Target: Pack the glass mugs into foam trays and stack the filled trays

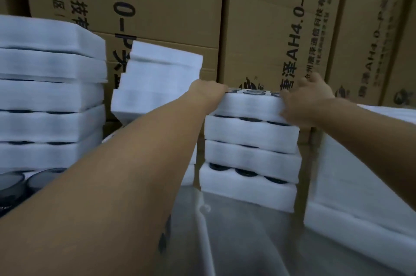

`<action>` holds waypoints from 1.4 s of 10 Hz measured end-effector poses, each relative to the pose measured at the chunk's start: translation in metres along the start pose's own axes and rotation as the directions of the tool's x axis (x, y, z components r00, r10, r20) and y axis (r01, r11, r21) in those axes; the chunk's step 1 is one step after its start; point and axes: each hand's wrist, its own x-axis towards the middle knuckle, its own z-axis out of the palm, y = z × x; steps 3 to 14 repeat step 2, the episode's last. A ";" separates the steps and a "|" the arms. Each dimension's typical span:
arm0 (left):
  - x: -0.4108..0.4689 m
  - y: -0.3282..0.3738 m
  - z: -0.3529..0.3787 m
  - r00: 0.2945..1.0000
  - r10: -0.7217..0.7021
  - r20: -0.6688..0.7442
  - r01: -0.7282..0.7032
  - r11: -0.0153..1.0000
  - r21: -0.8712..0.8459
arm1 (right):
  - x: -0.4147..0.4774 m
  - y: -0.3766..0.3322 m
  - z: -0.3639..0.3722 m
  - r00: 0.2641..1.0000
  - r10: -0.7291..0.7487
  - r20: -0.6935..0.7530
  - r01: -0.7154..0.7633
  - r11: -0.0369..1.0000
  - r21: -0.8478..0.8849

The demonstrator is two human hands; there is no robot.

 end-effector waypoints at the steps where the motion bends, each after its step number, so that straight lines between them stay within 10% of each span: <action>1: -0.019 0.000 0.005 1.000 0.008 0.007 -0.007 0.986 -0.169 | -0.011 -0.005 0.000 0.994 0.033 -0.108 -0.019 0.991 0.132; 2: -0.058 -0.006 -0.008 0.970 -0.120 -0.210 0.016 0.898 -0.440 | -0.029 0.012 -0.025 0.953 0.248 -0.176 -0.159 0.901 0.404; 14: -0.058 -0.006 -0.008 0.970 -0.120 -0.210 0.016 0.898 -0.440 | -0.029 0.012 -0.025 0.953 0.248 -0.176 -0.159 0.901 0.404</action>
